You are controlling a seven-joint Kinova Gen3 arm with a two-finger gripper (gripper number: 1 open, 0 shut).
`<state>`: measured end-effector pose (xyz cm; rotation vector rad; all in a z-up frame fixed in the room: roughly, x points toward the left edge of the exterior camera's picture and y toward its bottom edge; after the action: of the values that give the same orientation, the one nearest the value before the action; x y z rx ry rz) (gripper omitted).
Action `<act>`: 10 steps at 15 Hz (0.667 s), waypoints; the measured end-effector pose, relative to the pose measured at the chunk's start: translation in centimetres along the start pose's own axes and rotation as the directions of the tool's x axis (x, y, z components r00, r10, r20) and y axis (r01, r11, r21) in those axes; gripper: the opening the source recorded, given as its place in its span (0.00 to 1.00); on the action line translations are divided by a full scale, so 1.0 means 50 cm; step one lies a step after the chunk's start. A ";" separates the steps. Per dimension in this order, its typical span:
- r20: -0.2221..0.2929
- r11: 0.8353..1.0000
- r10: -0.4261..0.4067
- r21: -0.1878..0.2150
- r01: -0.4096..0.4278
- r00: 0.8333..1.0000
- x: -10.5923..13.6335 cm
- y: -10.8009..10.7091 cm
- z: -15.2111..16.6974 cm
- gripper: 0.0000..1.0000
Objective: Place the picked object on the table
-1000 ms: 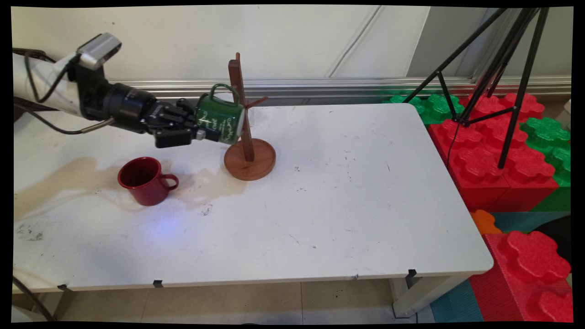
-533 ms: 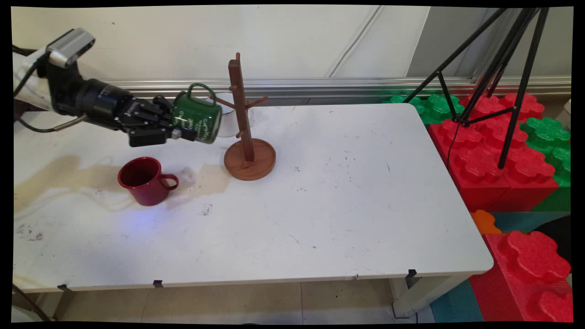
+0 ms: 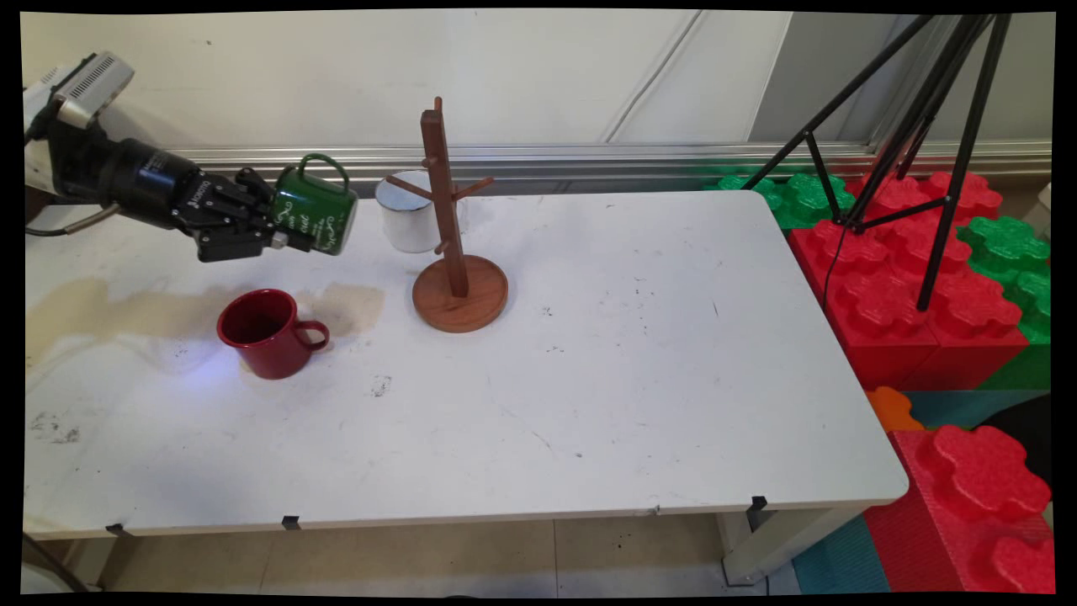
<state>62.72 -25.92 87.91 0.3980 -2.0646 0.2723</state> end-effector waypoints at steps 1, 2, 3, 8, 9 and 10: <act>0.018 1.000 0.007 0.013 -0.007 1.000 -0.006 -0.007 -0.010 0.00; 0.035 1.000 0.013 0.023 -0.014 0.999 -0.012 -0.012 -0.018 0.00; 0.056 0.999 0.020 0.032 -0.022 0.998 -0.019 -0.017 -0.027 0.00; 0.159 0.995 0.055 0.075 -0.068 0.986 -0.051 -0.047 -0.055 0.00; 0.182 0.994 0.063 0.082 -0.079 0.981 -0.059 -0.053 -0.059 0.00; 0.204 0.992 0.072 0.085 -0.091 0.976 -0.066 -0.059 -0.063 0.00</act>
<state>67.91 -26.97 86.70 0.4125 -2.2751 0.3941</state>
